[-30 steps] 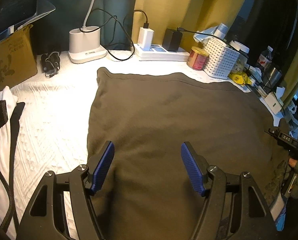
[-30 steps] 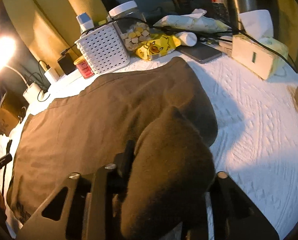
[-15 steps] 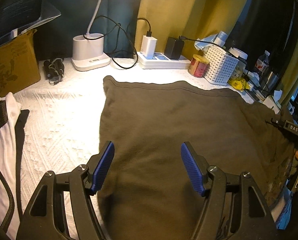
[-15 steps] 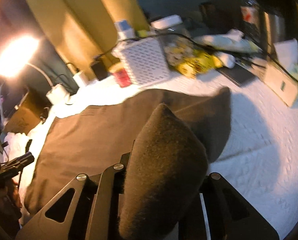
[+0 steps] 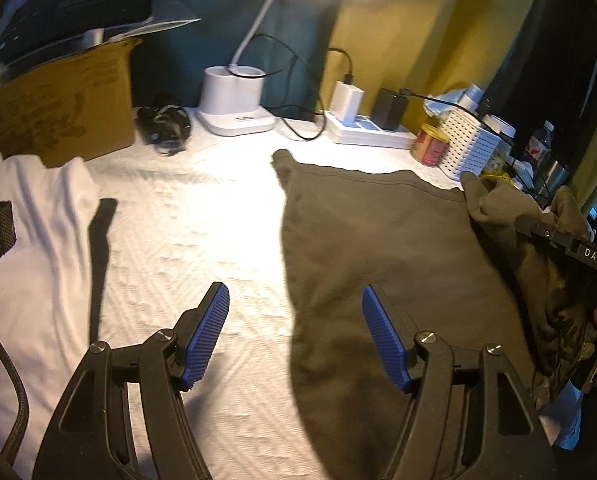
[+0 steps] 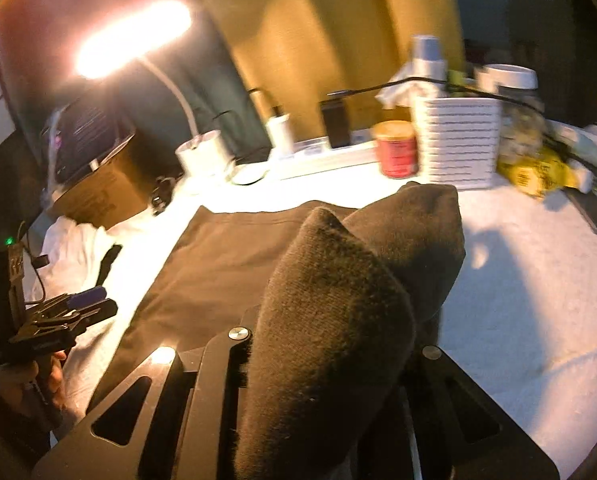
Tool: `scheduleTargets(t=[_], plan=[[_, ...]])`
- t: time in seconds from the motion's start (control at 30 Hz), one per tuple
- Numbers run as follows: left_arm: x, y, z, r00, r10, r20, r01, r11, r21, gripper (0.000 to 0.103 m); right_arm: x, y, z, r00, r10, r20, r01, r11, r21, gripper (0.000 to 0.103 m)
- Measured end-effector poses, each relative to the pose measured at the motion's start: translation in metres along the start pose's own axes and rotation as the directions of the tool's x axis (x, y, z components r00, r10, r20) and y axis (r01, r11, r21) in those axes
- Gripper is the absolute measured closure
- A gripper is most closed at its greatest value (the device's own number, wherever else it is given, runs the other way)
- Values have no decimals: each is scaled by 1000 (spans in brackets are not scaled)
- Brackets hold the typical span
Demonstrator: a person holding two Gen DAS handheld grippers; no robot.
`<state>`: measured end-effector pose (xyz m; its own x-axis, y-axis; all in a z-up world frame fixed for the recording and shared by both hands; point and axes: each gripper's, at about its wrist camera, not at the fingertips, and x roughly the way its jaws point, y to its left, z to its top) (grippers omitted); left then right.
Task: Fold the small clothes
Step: 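Grasp a corner of the folded shirt with the right tool and lift it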
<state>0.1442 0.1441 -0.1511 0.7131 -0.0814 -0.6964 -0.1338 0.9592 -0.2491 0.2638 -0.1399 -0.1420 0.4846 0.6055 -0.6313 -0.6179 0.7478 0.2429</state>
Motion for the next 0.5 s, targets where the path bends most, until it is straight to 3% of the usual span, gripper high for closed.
scheduleTargets(t=[0.2,0.5], plan=[[-8,16,-4,1000,2,13,-2,1000,-19,34,23,38,3,999,35,-36,-38,996,-78,86],[-17,31,-12,1000,12,20,-11,999,-50,34,58,86,-22,983,-19,-182,-27,968,-251,85]])
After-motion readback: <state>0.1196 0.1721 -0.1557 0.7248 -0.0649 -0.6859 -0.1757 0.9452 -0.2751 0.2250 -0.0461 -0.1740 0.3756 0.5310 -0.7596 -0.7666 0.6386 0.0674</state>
